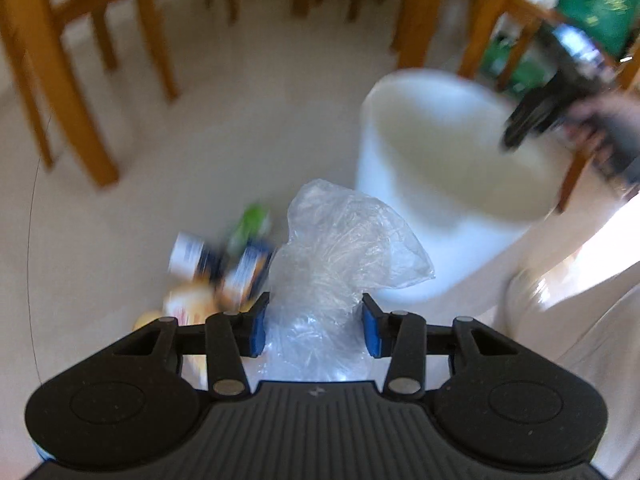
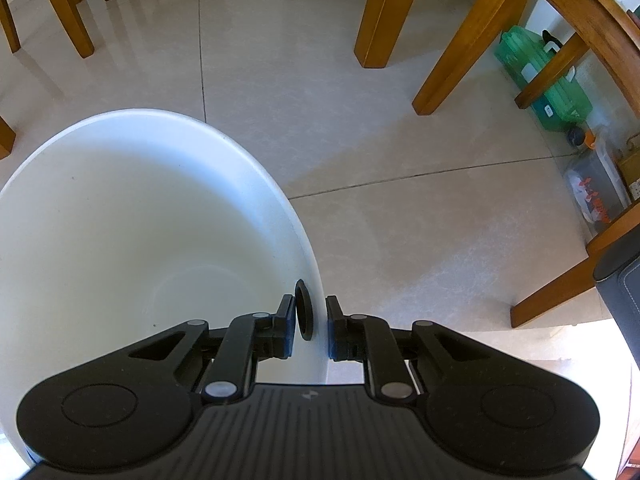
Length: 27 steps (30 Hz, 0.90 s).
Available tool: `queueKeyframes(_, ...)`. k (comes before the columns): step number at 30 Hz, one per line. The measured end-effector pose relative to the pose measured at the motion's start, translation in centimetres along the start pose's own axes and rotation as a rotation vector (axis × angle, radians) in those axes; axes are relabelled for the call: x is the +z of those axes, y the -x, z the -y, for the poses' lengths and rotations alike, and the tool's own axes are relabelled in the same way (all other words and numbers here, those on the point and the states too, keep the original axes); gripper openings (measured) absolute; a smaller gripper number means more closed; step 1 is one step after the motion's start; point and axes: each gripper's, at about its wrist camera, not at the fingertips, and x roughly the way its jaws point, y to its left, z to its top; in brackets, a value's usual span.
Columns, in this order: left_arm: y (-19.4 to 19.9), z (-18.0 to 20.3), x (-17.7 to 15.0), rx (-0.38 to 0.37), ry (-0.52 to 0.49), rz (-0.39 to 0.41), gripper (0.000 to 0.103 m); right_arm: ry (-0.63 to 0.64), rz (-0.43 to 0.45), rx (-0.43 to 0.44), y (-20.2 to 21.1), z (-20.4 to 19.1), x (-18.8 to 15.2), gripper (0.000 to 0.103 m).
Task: Collect trash
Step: 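Carry the plastic bag over the white bin and open the left gripper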
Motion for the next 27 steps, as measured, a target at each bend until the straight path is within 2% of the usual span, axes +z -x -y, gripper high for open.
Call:
queueKeyframes(4, 0.6, 3.0, 5.2, -0.031, -0.085, 0.072, 0.045, -0.004, -0.003, 0.01, 0.1, -0.1, 0.2, 0.018)
queueKeyframes(10, -2.3, 6.7, 10.8, -0.078, -0.129, 0.108, 0.045, -0.001, -0.008, 0.02, 0.1, 0.0, 0.3, 0.018)
queueKeyframes(12, -3.8, 8.3, 11.5, -0.081, -0.136, 0.112, 0.051, -0.006, -0.009, 0.024, 0.2, 0.1, 0.4, 0.018)
queueKeyframes(14, -4.3, 9.0, 11.9, -0.071, -0.141, 0.118, 0.069, -0.011, -0.011, 0.03, 0.2, 0.2, 0.4, 0.018)
queueKeyframes(15, -4.4, 9.2, 12.0, -0.061, -0.138, 0.125, 0.085, -0.011, -0.011, 0.034, 0.2, 0.2, 0.4, 0.018)
queueKeyframes(16, -4.1, 9.4, 11.9, -0.054, -0.136, 0.137, 0.093, -0.01, -0.01, 0.037, 0.2, 0.2, 0.4, 0.018)
queueKeyframes(18, -3.6, 9.6, 11.8, -0.053, -0.145, 0.167, 0.093, -0.014, -0.011, 0.044, 0.3, 0.4, 0.3, 0.017)
queueKeyframes(23, -2.7, 9.4, 11.6, -0.016, -0.184, 0.167, 0.094, -0.019, -0.014, 0.052, 0.3, 0.4, 0.4, 0.017)
queueKeyframes(27, -1.7, 8.3, 10.9, -0.029, -0.184, 0.163, 0.095, -0.019, -0.015, 0.053, 0.2, 0.4, 0.3, 0.017)
